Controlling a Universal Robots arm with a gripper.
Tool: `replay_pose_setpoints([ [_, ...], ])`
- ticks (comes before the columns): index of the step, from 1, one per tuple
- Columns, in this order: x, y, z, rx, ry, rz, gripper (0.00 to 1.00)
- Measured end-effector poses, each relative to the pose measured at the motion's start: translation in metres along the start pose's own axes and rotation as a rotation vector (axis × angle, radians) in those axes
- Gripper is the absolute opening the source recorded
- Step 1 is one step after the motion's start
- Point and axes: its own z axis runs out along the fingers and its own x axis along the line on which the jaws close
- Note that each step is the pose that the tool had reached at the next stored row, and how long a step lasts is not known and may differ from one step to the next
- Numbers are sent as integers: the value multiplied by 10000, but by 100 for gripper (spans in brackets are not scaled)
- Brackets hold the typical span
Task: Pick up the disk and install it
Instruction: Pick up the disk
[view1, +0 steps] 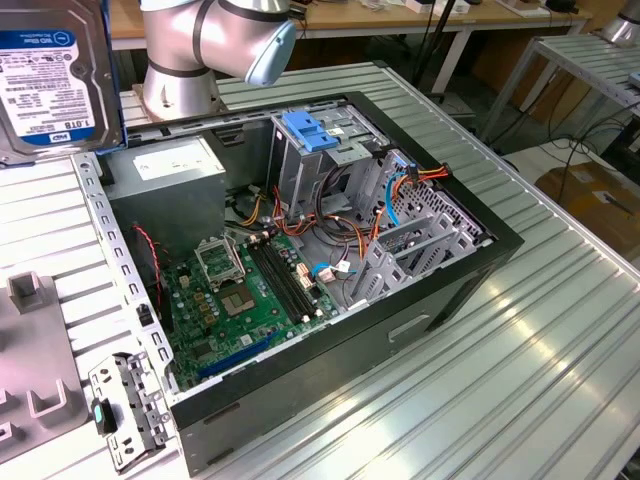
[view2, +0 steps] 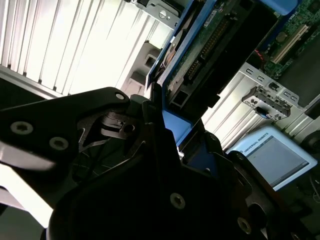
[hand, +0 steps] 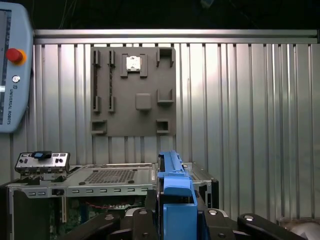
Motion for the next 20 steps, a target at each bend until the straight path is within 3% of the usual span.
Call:
replay_pose_setpoints([
  [3,-3,-127,0,-1,1,0,37],
  [6,-5,-210,1,-1,1,0,37],
  [20,-14,-543,7,0,1,0,37],
])
